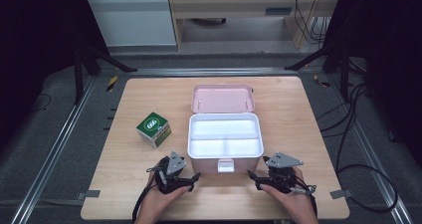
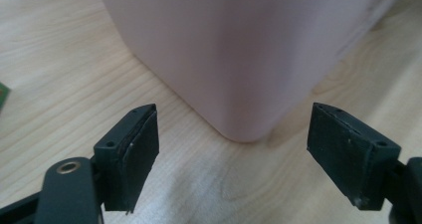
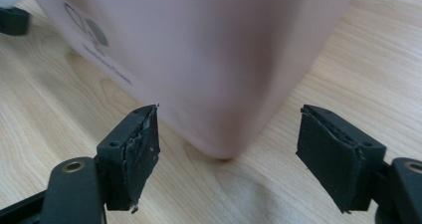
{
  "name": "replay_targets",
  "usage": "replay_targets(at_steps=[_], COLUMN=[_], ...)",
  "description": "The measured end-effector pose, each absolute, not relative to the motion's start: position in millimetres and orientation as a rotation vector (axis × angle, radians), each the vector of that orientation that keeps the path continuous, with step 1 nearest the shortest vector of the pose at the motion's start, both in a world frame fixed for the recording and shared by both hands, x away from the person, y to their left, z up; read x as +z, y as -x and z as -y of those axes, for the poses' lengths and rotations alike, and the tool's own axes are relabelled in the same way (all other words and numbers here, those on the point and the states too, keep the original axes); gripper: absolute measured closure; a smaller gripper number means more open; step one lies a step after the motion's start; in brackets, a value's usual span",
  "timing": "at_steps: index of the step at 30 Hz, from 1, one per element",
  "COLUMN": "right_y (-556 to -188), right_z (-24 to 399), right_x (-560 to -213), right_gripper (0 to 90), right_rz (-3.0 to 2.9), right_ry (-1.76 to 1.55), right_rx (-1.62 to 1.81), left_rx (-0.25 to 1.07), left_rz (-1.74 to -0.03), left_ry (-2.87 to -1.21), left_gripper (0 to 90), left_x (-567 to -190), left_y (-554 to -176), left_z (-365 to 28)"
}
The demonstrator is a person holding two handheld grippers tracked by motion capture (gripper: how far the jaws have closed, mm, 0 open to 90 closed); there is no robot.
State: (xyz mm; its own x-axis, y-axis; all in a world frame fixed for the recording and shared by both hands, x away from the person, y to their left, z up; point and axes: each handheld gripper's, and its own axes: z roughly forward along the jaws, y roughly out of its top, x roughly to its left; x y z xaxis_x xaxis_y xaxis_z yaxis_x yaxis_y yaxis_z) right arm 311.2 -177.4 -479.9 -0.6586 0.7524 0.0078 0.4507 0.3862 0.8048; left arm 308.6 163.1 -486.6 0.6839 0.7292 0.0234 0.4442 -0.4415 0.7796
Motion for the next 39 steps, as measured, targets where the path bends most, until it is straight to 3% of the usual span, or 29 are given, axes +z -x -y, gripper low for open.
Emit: replay_targets(at_steps=[11,14,39], right_y=[-316.6,-318.7,-336.3], right_z=[167.9,167.9,148.1], right_x=[-473.8,-473.5,-473.8], right_gripper=[25.7,27.0,26.0], right_rz=[-2.282,-2.280,-2.290], right_ry=[-1.012,-1.014,-0.989], right_rx=[1.191,1.186,1.187], left_rx=[0.471,0.467,0.509], left_rz=[-0.887,-0.893,-0.940], left_ry=[-2.047,-2.037,-2.015], left_gripper=[23.5,28.2,31.0], left_x=[-480.7,-479.2,-477.0], left_y=[-309.6,-311.3,-319.9], left_z=[-150.6,-153.1,-169.5])
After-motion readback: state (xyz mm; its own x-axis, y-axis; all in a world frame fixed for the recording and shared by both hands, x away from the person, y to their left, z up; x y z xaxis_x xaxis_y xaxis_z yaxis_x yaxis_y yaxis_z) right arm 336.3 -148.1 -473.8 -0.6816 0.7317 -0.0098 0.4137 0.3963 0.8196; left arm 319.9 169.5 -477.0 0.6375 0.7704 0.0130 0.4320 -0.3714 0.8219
